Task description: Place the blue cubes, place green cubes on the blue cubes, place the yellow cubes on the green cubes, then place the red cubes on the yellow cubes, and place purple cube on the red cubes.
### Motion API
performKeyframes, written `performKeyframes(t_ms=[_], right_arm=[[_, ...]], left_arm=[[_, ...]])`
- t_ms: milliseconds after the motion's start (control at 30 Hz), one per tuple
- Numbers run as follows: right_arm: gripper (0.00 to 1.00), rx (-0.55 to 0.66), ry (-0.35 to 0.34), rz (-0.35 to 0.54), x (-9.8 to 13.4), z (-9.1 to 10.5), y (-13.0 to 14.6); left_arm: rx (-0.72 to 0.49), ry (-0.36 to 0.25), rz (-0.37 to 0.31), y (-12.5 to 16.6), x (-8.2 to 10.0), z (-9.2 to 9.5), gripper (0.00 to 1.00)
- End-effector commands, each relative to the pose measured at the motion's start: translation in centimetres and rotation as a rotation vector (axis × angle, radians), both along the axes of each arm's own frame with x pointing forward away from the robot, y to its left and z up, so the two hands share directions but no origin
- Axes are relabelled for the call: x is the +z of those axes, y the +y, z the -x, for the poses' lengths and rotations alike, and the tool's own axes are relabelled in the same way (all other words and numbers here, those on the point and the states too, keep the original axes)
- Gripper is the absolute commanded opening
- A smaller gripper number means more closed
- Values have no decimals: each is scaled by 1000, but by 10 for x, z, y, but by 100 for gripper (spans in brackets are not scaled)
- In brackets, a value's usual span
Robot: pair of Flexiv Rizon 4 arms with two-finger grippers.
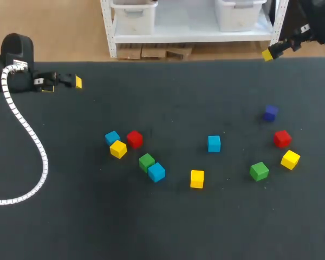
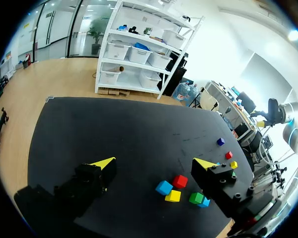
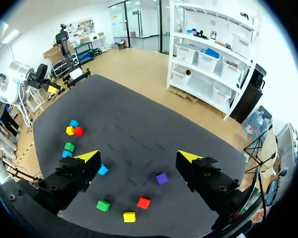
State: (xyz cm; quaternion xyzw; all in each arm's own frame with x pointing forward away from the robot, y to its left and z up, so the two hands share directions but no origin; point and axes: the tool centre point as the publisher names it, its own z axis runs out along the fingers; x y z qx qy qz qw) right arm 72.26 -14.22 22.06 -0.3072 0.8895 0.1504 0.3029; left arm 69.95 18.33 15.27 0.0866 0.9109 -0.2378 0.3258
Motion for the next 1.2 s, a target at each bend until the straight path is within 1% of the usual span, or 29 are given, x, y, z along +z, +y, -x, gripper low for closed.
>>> performKeyframes(t_ms=[33,200,300,367,400,467,500,600,633,700,800,900,1200], right_arm=[[100,-3,-2,1,0,1,0],[100,-3,-2,1,0,1,0],[100,-3,-2,1,0,1,0],[100,-3,-2,1,0,1,0],[100,-3,-2,1,0,1,0],[100,-3,-2,1,0,1,0],[100,-3,-2,1,0,1,0],[100,-3,-2,1,0,1,0],[100,-3,-2,1,0,1,0],[100,-3,-2,1,0,1,0],[100,-3,-2,1,0,1,0],[100,-3,-2,1,0,1,0],[100,-3,-2,1,0,1,0]], left_arm=[[-5,-6,8,2,-2,0,100],[-5,-6,8,2,-2,0,100],[-19,-7,-85,-2,-1,1,100],[-22,-3,-169,-6,0,2,100],[-40,4,-201,-9,0,2,100],[-70,33,-241,-15,-1,2,100],[-87,40,-280,-19,-3,2,100],[-141,30,-402,-31,-13,5,100],[-157,32,-428,-36,-16,6,100],[-186,31,-504,-44,-24,7,100],[-224,49,-576,-52,-39,8,100],[-268,83,-635,-58,-54,8,100],[-310,187,-748,-66,-93,2,100]])
